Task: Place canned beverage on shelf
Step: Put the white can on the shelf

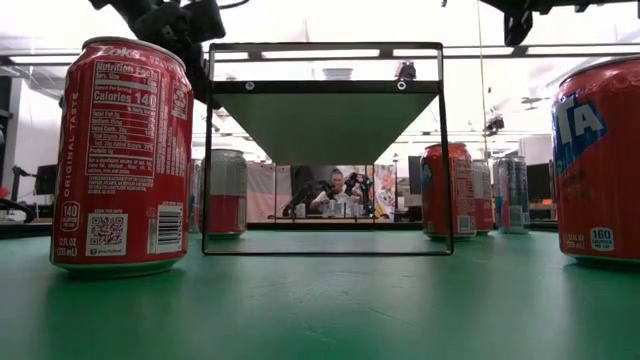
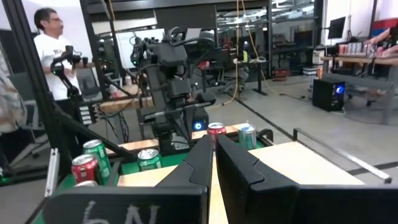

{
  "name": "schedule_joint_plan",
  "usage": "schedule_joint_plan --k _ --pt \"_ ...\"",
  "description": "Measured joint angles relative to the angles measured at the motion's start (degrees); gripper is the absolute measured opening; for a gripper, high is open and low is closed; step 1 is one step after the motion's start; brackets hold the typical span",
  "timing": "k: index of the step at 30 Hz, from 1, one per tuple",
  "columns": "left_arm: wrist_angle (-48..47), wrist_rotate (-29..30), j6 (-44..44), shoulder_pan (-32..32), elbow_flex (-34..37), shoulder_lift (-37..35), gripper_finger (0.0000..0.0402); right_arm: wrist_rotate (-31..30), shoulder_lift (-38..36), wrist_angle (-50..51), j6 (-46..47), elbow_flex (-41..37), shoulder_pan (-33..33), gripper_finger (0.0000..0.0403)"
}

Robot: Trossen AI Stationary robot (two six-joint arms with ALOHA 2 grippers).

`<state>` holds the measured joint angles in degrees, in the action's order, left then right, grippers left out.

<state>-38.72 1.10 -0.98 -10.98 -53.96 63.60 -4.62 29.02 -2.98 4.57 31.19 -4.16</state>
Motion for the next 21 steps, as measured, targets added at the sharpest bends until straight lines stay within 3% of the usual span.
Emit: schedule_joint_plan --k 7,16,21 --pt "-7.8 0.0 -0.2 0.0 -4.0 5.7 0.0066 0.0 0.2 2.1 -2.2 0.1 0.0 0.0013" --pt "-8.9 13.7 -2.4 0.0 -4.1 9.7 0.0231 0.0 0.0 2.7 -1.6 0.1 0.0 0.0013" --pt "-7.8 14.4 -4.9 0.0 -4.1 11.1 0.0301 0.0 0.0 2.7 -1.6 0.1 0.0 0.0013"
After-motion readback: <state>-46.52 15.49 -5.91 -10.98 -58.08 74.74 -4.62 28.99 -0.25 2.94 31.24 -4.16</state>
